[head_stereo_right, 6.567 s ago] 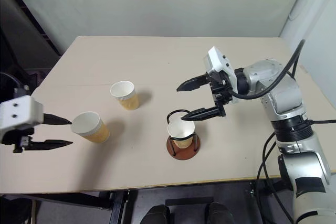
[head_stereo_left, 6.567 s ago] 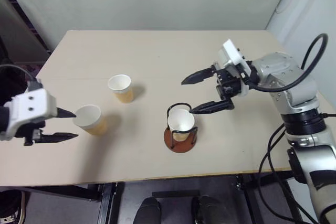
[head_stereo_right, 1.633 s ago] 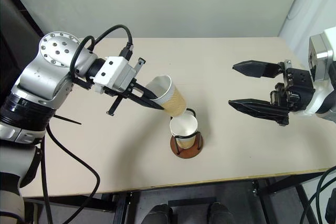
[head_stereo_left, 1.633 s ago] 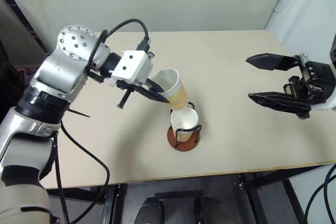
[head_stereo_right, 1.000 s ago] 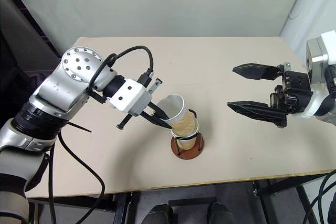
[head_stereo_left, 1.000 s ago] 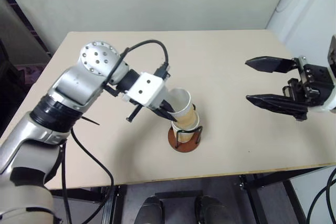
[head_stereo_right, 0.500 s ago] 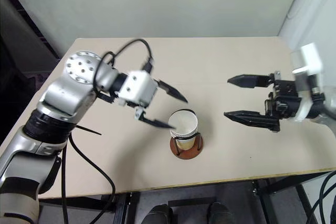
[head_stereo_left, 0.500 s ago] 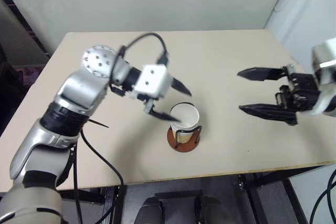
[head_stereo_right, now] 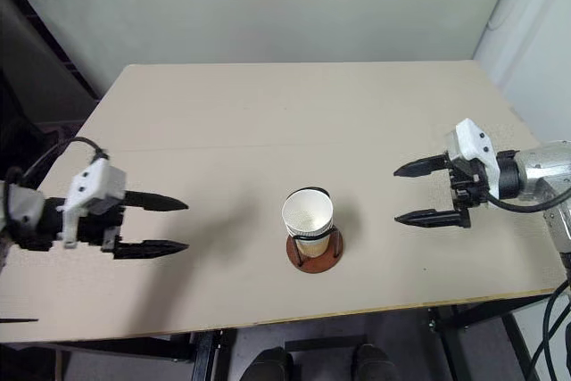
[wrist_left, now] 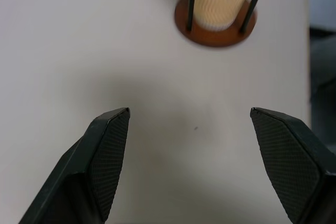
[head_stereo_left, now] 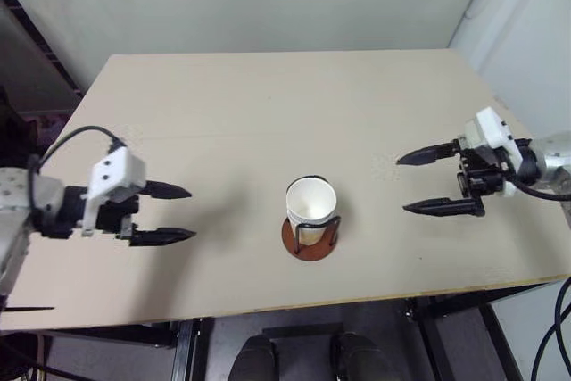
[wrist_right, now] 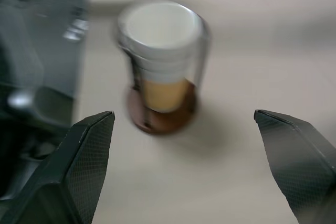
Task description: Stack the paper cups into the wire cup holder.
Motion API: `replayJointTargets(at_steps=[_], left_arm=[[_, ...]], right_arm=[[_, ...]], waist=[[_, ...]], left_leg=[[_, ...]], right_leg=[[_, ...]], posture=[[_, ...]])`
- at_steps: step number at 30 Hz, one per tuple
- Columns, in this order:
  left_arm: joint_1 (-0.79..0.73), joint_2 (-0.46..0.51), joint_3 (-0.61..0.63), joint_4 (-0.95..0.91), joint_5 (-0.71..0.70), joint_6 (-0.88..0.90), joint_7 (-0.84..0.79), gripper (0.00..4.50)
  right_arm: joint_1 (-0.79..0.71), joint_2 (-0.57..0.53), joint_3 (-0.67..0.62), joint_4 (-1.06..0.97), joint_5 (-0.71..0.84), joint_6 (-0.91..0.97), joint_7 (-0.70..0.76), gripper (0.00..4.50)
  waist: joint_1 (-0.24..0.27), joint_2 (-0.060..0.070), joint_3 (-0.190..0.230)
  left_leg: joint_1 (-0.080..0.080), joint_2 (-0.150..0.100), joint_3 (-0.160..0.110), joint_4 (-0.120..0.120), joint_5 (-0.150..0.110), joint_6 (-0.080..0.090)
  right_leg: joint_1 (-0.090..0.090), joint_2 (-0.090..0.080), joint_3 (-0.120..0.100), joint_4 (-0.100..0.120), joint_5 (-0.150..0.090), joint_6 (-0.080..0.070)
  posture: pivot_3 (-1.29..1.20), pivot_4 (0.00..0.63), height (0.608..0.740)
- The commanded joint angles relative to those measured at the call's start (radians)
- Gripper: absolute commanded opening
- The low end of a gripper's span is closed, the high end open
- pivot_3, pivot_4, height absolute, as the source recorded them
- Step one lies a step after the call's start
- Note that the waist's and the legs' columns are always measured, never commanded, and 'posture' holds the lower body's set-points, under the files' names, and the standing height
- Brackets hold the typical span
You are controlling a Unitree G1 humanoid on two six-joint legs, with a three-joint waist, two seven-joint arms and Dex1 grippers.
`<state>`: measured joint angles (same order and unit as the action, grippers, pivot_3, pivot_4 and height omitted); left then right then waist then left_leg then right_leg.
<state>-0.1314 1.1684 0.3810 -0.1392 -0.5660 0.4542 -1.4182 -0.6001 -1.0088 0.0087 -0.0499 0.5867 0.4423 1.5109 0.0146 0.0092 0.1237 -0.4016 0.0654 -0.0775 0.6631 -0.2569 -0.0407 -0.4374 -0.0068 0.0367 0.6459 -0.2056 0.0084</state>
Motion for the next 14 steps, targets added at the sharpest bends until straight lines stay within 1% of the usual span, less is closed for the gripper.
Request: replayJointTargets(at_steps=[1,4,14], left_arm=[[0.083,0.012,0.141,-0.019,-0.031,0.027,-0.036,3.91],[0.132,0.004,0.188,-0.022,-0.030,0.035,-0.027,3.91],[0.142,-0.007,0.170,-0.034,-0.023,0.026,0.004,3.91]], right_arm=[[-0.011,-0.030,-0.055,0.026,0.012,0.004,0.030,4.43],[-0.006,-0.036,-0.054,0.044,0.001,0.006,0.035,4.43],[-0.030,-0.007,-0.032,0.061,-0.027,0.010,0.022,4.43]], waist=[[-0.004,0.000,0.000],[-0.006,0.000,0.000],[-0.009,0.000,0.000]], left_leg=[[0.001,0.000,0.001,0.000,0.000,0.000],[0.002,0.000,0.002,0.000,0.000,0.000],[0.004,0.002,0.002,-0.001,0.000,0.000]], right_leg=[[0.000,0.000,0.000,0.000,0.000,-0.001],[0.000,0.000,0.001,0.000,0.001,-0.002],[0.000,0.001,0.001,0.000,0.004,-0.007]], posture=[[0.00,0.150,0.740],[0.00,0.150,0.740],[0.00,0.150,0.740]])
